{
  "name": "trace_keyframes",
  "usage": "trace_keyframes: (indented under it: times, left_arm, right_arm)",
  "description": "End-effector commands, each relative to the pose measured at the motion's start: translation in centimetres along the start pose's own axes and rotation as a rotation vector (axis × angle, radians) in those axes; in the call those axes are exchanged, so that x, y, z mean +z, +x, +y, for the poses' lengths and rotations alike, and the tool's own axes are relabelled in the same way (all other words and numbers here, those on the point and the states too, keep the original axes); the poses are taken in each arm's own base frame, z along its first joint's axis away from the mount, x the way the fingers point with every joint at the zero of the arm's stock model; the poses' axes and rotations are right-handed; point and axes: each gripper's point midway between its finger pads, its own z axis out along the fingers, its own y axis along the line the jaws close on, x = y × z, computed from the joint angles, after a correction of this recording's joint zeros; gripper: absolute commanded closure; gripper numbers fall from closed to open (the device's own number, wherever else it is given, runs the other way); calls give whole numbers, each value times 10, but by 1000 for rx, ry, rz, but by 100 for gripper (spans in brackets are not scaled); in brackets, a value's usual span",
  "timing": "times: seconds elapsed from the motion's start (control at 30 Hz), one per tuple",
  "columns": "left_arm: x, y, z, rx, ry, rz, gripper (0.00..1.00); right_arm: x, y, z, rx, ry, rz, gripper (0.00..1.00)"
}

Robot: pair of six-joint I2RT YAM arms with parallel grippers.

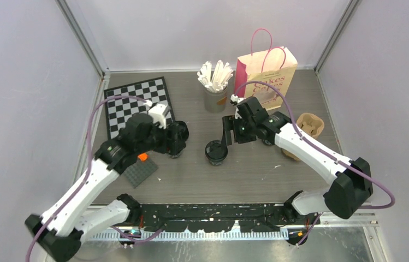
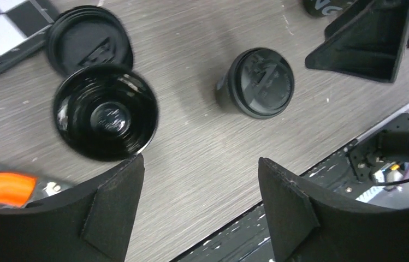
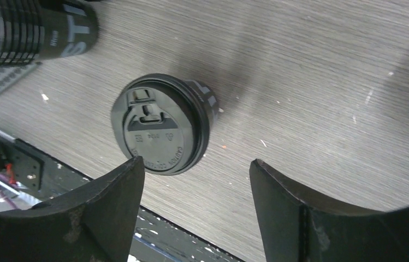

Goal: Pack the takeout coffee

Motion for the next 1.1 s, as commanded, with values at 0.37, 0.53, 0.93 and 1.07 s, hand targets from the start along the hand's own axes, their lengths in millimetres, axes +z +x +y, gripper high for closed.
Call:
trace_keyframes:
  times: [0.37, 0.53, 0.93, 1.07]
  left_arm:
    - [113, -25, -65, -122, 266, 153, 48]
    - [134, -6, -61, -143, 267, 189, 53]
    - [166, 25, -55, -160, 274, 249, 61]
    - [174, 34, -57, -164, 291, 277, 60]
  right_arm:
    - [11, -17, 22, 99, -287, -104, 35]
    - [21, -5, 19, 97, -290, -60, 37]
    - [31, 7, 2, 94, -235, -23, 41]
    - [37, 12, 2, 107, -239, 6, 41]
